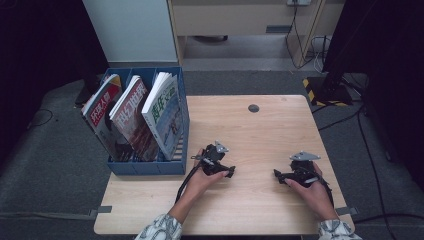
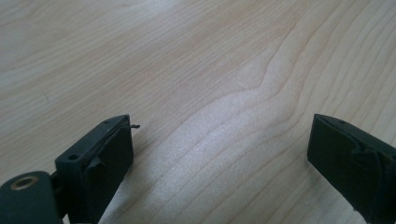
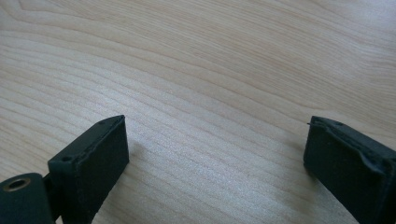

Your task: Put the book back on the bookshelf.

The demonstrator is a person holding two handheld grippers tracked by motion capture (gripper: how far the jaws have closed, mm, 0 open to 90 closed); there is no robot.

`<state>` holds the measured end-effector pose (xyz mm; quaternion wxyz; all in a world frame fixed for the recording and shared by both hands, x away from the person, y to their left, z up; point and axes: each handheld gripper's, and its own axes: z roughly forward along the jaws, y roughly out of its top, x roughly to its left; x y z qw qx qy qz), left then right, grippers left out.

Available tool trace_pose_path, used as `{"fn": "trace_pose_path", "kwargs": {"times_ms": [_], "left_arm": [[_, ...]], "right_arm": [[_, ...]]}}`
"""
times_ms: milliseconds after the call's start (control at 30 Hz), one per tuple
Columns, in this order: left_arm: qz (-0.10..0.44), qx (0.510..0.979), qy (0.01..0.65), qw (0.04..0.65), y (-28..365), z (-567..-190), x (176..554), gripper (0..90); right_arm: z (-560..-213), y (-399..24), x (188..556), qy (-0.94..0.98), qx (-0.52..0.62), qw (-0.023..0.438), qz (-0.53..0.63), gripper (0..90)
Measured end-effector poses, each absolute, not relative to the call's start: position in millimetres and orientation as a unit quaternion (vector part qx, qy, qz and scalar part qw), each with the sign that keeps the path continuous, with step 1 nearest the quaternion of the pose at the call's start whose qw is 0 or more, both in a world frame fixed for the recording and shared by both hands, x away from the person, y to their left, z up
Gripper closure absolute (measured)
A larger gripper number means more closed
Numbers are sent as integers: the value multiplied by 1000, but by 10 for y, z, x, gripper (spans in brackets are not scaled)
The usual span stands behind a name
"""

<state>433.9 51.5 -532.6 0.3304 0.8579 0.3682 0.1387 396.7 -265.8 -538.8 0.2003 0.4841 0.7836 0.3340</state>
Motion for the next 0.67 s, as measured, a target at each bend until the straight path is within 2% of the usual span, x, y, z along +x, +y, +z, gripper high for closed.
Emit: {"fn": "trace_pose_path", "kwargs": {"times_ms": [233, 667], "left_arm": [[150, 849, 365, 352, 543, -5376, 4299, 38], [149, 847, 369, 352, 568, -5376, 4276, 29]], "right_arm": [[-5389, -2658, 3967, 784, 484, 200, 334, 70], [-5388, -2654, 3966, 783, 485, 200, 333, 65]]}}
